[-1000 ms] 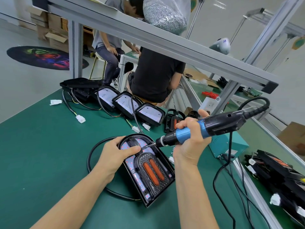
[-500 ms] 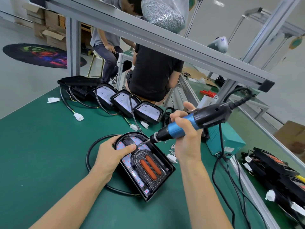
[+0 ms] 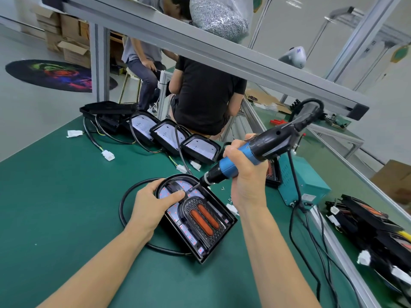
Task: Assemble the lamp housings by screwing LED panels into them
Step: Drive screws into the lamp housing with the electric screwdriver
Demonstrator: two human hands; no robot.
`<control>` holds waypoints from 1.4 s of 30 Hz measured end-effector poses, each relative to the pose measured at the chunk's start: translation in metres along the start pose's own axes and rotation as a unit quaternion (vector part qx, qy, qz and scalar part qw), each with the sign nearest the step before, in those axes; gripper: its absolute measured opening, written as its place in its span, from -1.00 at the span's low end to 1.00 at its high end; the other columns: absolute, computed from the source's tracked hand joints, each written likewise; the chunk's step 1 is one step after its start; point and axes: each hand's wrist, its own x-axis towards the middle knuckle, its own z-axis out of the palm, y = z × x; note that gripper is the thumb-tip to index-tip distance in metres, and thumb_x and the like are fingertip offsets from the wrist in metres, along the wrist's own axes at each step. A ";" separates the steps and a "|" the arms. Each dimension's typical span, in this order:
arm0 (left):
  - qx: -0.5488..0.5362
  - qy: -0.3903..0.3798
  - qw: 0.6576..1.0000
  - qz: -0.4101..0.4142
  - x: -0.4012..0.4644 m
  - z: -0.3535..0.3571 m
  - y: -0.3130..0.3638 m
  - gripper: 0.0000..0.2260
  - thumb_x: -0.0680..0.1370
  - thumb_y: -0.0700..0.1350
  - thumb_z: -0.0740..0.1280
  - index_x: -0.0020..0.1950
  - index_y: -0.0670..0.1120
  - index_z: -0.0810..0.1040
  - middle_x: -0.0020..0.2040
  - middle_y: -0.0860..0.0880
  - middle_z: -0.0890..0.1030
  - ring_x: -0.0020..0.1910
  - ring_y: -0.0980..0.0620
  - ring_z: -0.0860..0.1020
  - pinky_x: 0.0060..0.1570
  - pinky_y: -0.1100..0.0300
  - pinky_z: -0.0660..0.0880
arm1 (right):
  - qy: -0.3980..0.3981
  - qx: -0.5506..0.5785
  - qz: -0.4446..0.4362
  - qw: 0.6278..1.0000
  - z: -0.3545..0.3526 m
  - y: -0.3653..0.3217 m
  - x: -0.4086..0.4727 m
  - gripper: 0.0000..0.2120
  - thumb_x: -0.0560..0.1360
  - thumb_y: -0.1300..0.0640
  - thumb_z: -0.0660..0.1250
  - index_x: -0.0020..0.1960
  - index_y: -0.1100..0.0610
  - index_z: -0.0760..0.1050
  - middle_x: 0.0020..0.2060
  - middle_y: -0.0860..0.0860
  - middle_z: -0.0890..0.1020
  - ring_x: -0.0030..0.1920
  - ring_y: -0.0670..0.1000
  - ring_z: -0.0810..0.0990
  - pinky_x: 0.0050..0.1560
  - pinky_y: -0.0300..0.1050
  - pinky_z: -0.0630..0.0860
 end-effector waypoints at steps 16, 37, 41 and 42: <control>-0.011 0.001 1.000 -0.007 0.000 -0.001 -0.002 -0.64 0.20 -0.09 0.54 -0.03 -0.07 0.66 -0.10 -0.01 0.70 -0.07 -0.04 0.65 0.10 -0.01 0.55 | -0.015 -0.042 -0.024 0.999 0.005 0.002 -0.002 -0.69 0.31 0.34 0.35 -0.34 -0.09 0.57 -0.32 -0.07 0.46 -0.26 -0.08 0.41 -0.18 -0.24 0.42; 0.008 0.011 1.000 -0.024 0.002 -0.001 -0.001 -0.79 0.33 -0.26 0.54 -0.10 -0.03 0.68 -0.13 -0.01 0.71 -0.11 -0.02 0.66 0.05 0.02 0.55 | -0.038 -0.052 -0.053 0.996 0.002 0.011 -0.005 -0.68 0.32 0.29 0.40 -0.22 -0.16 0.57 -0.29 -0.17 0.52 -0.24 -0.08 0.44 -0.13 -0.19 0.45; 0.018 0.014 0.999 -0.032 0.001 -0.001 0.000 -0.78 0.34 -0.22 0.54 -0.06 -0.02 0.66 -0.13 0.02 0.71 -0.10 0.00 0.66 0.03 0.08 0.54 | 0.041 -0.015 -0.048 0.998 -0.003 0.010 -0.009 -0.70 0.31 0.25 0.44 -0.07 -0.09 0.54 -0.26 -0.08 0.53 -0.17 -0.09 0.51 -0.04 -0.21 0.49; 0.027 0.020 0.999 -0.033 0.001 -0.001 0.000 -0.76 0.34 -0.21 0.54 -0.05 -0.01 0.64 -0.12 0.04 0.70 -0.09 0.02 0.65 0.02 0.11 0.54 | 0.077 0.005 -0.045 0.996 -0.004 0.007 -0.011 -0.68 0.35 0.32 0.42 -0.01 -0.01 0.50 -0.28 -0.08 0.52 -0.18 -0.09 0.52 -0.04 -0.22 0.50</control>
